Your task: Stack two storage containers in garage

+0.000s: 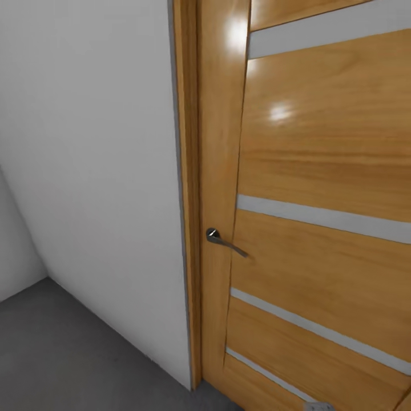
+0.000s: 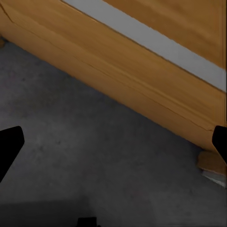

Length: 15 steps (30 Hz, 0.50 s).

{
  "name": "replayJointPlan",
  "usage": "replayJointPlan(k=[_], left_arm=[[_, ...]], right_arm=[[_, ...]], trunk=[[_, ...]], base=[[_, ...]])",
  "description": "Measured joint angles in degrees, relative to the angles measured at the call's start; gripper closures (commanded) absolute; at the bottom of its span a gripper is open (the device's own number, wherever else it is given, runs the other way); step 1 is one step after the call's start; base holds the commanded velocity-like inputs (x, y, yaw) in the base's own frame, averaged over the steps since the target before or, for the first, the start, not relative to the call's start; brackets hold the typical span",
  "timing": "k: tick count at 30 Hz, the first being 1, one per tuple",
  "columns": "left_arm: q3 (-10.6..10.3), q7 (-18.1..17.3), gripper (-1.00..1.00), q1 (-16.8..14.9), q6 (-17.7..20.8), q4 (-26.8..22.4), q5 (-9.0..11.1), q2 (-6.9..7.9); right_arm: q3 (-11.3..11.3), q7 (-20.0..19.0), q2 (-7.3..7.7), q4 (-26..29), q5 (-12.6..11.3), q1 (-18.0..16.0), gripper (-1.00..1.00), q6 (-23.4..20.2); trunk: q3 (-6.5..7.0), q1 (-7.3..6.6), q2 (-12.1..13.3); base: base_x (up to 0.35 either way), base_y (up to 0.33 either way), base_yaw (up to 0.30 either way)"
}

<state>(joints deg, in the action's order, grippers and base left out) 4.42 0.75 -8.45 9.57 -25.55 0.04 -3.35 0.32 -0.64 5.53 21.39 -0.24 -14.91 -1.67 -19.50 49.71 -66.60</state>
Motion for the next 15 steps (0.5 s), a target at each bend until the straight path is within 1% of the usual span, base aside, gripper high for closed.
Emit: replayJointPlan(k=[5, 8, 10, 11, 12, 13, 14, 15], left_arm=[[0.01, 0.03, -1.00, 0.00, 0.01, -0.01, -0.11, 0.06], [0.01, -0.01, -1.00, 0.00, 0.01, 0.02, -0.13, 0.20], [0.00, -0.03, -1.00, 0.00, 0.00, 0.01, -0.13, 0.40], [0.00, -0.04, -1.00, 0.00, 0.01, 0.02, -0.11, 0.47], [0.00, -0.05, -1.00, 0.00, 0.01, 0.02, -0.12, 0.53], [0.00, -0.05, -1.00, 0.00, -0.01, 0.02, -0.12, 0.56], [0.00, -0.05, -1.00, 0.00, -0.01, 0.03, -0.13, 0.57], [0.00, -0.05, -1.00, 0.00, -0.03, 0.03, -0.13, 0.58]], right_arm=[[0.00, 0.00, 0.00, -0.17, -0.08, 0.02, -1.00, 0.03], [-0.06, 0.00, -0.01, -2.44, -0.25, 0.11, -1.00, 1.15], [-0.07, 0.00, 0.00, -5.20, -0.32, 0.22, -1.00, 3.79], [-0.08, 0.00, 0.00, -7.69, -0.32, 0.29, -1.00, 6.46], [-0.09, 0.00, 0.00, -12.37, -0.25, 0.35, -1.00, 10.86], [-0.09, 0.00, 0.00, -16.20, -0.16, 0.37, -1.00, 13.72], [-0.08, 0.00, 0.00, -18.14, -0.14, 0.38, -1.00, 15.09], [-0.09, 0.00, 0.05, -20.92, -0.18, 0.56, -1.00, 17.50]], trunk=[[0.00, -0.01, 0.00], [0.06, 0.00, 0.00], [0.11, 0.01, 0.00], [0.14, 0.01, 0.00], [0.16, 0.01, 0.00], [0.18, 0.01, 0.00], [0.22, 0.01, 0.00], [0.24, 0.01, 0.00]], base=[[0.214, 0.128, -0.278], [0.145, 0.087, -0.276], [0.059, 0.035, -0.275], [0.023, 0.014, -0.275], [0.015, 0.009, -0.275], [0.012, 0.007, -0.274], [0.008, 0.005, -0.273], [0.005, 0.003, -0.270]])
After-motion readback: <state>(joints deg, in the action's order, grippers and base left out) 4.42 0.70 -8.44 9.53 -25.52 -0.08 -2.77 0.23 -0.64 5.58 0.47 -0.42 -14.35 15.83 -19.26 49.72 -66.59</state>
